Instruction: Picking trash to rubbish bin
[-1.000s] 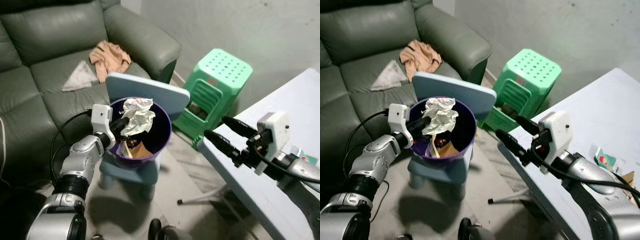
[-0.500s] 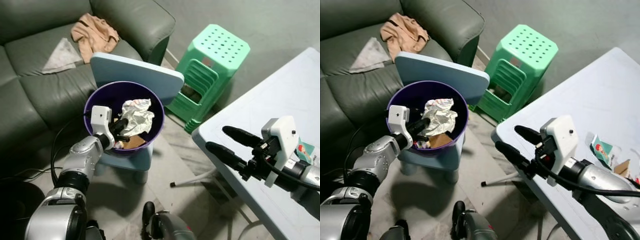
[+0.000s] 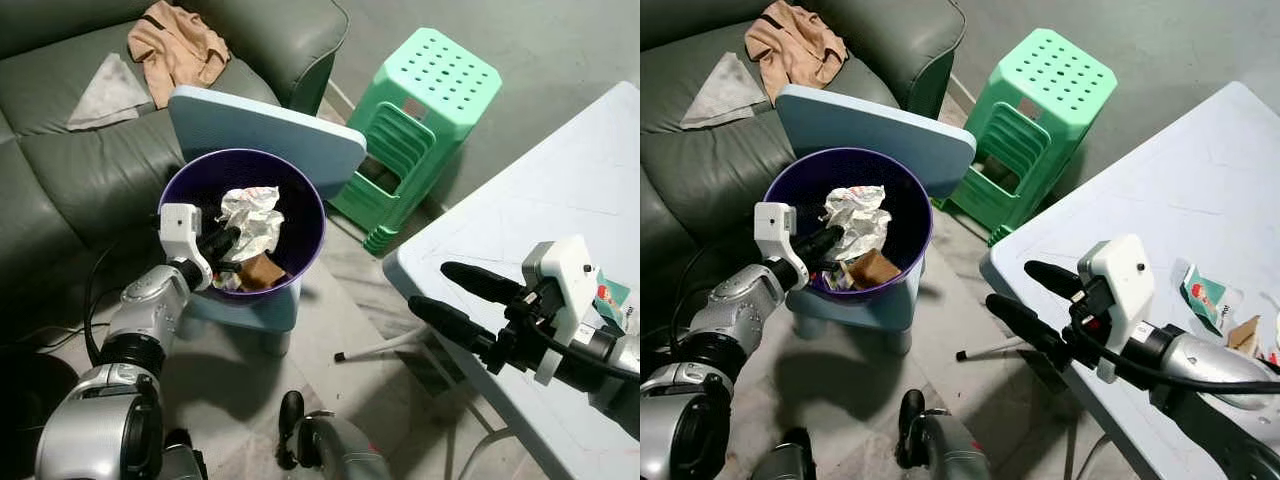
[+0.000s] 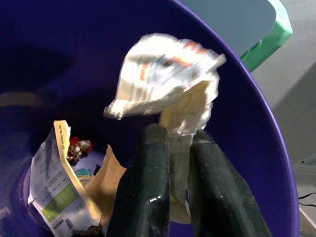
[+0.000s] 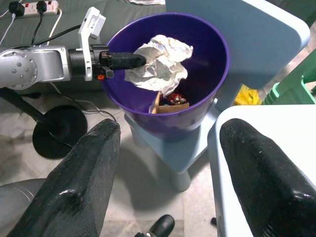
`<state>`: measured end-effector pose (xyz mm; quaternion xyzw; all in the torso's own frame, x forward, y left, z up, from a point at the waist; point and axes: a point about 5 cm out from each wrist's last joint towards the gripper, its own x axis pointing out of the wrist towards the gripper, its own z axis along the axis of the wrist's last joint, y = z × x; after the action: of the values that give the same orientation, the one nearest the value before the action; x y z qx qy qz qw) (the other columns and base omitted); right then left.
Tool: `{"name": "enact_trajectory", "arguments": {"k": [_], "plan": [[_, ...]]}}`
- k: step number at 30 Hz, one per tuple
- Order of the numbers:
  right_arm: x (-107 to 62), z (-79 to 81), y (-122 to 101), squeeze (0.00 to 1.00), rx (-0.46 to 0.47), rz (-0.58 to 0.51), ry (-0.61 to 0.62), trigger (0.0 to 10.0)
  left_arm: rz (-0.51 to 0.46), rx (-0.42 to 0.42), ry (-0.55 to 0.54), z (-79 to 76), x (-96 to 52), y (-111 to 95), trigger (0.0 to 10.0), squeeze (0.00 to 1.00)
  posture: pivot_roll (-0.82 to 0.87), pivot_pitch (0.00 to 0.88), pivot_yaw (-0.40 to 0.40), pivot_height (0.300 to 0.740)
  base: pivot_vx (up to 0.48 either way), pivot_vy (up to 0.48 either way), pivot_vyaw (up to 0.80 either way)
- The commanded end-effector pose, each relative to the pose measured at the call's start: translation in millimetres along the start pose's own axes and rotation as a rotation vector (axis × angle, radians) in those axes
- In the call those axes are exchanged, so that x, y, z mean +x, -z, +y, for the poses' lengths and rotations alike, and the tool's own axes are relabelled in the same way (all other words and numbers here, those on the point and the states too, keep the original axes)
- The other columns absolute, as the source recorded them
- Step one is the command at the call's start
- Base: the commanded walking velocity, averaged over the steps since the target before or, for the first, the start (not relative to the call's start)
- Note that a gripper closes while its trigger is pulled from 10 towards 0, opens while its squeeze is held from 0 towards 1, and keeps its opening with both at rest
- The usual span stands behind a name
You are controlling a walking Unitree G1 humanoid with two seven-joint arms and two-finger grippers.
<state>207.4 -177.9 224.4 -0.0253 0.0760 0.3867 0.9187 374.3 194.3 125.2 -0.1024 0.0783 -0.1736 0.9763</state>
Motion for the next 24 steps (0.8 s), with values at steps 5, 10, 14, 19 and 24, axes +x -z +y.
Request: {"name": "enact_trajectory", "arguments": {"k": [5, 10, 14, 19, 24], "plan": [[-5.6, -0.2, -4.4, 0.0, -0.02, 0.004, 0.012, 10.0, 0.019, -0.011, 0.011, -0.6, -0.8, 6.9, 10.0, 1.0, -0.31, 0.379, -0.259, 0.74, 0.0, 0.0, 0.0], [-5.4, -1.3, -5.4, 0.0, -0.022, 0.001, 0.015, 10.0, 0.015, -0.005, 0.014, -0.9, 0.2, 4.6, 10.0, 1.0, -0.31, 0.375, -0.258, 0.74, 0.0, 0.0, 0.0], [-4.9, -2.1, -5.4, 0.0, -0.02, -0.002, 0.018, 10.0, 0.005, -0.009, 0.021, -2.0, 1.2, 2.5, 10.0, 1.0, -0.3, 0.372, -0.254, 0.74, 0.0, 0.0, 0.0], [-2.8, -3.5, -5.0, 0.0, -0.013, -0.017, 0.024, 10.0, -0.042, 0.0, 0.04, -4.6, 3.1, -7.8, 10.0, 1.0, -0.29, 0.36, -0.239, 0.74, 0.0, 0.0, 0.0], [2.8, -8.3, -4.8, 0.0, 0.005, -0.062, 0.049, 10.0, -0.113, -0.002, 0.047, -8.5, 2.0, -19.9, 10.0, 1.0, -0.25, 0.338, -0.215, 0.74, 0.0, 0.0, 0.0]]}}
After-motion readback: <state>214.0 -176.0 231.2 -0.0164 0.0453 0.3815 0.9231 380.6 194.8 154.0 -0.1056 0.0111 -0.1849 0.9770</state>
